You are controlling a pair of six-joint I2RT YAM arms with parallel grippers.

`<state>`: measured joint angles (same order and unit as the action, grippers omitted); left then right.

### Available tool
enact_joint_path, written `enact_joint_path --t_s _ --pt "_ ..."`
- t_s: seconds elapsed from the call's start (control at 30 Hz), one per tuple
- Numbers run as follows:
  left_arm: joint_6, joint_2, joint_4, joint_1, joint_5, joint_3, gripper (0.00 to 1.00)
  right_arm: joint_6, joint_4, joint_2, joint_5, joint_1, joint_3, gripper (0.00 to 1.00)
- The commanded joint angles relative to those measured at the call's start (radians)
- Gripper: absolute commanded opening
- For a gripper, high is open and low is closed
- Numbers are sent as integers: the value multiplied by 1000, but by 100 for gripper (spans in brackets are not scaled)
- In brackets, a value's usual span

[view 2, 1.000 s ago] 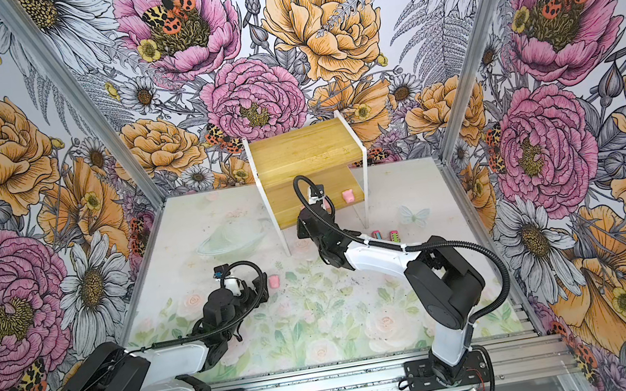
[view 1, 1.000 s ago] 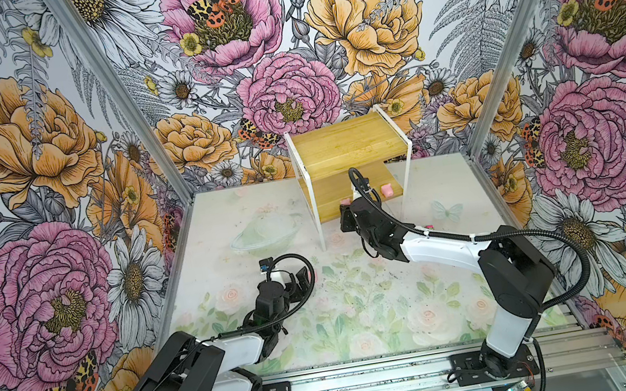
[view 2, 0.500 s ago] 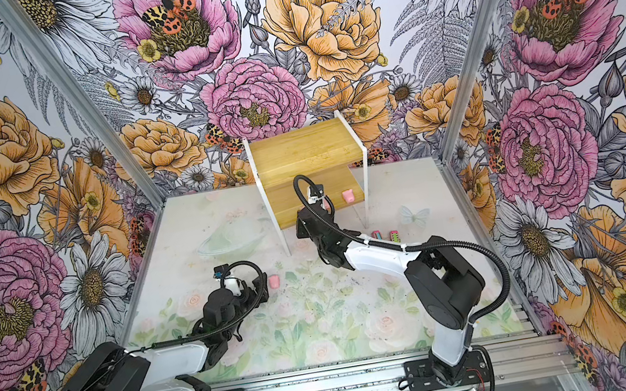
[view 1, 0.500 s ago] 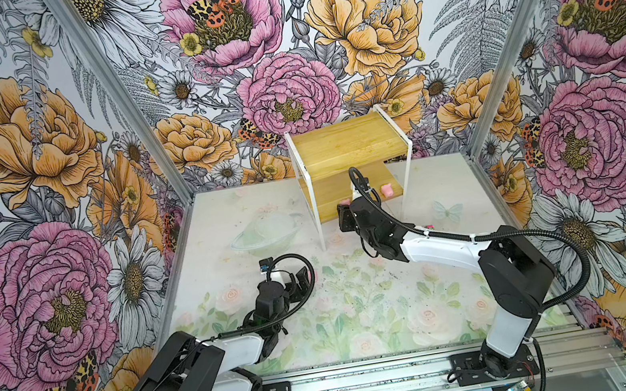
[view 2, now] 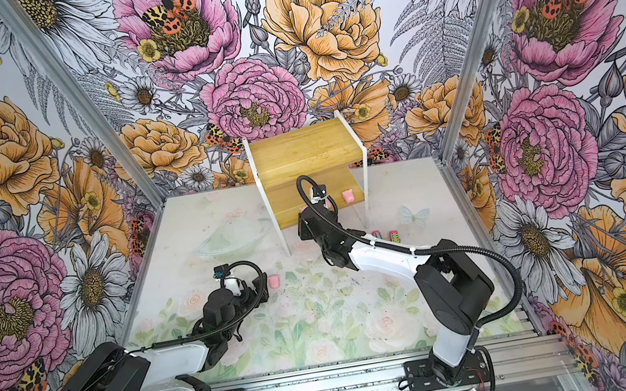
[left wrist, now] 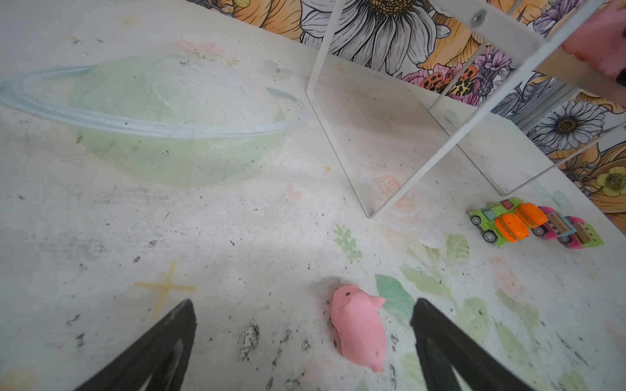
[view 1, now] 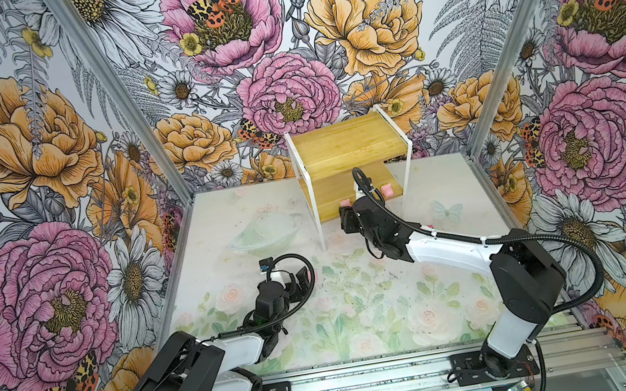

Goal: Place and organize the plastic toys onto the shelf
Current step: 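Open the right gripper and withdraw it from the shelf toward the last pig, then move the right gripper down over the last pink pig on the table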

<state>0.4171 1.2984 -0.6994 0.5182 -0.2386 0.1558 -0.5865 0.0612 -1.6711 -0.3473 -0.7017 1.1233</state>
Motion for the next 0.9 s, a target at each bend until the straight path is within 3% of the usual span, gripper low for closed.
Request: enact_joint_path --t_s 0.0,0.17,0.4,0.47,0.63,0.87 --pt "5 6 -24 -10 -9 -15 99 2 -48 69 12 -11 -29 60" --pt "9 -5 -9 -15 -2 -12 99 38 -97 157 58 -46 -89 61" --pt "18 -71 54 -25 22 -8 99 150 -18 303 304 -78 -307 61" --pt "22 -110 90 -25 45 -8 99 166 9 307 324 -108 -356 61" --pt "34 -214 205 -26 47 -4 99 223 184 236 263 -216 -453 61" --pt "33 -366 369 -28 36 0 99 216 356 22 264 -280 -391 62"
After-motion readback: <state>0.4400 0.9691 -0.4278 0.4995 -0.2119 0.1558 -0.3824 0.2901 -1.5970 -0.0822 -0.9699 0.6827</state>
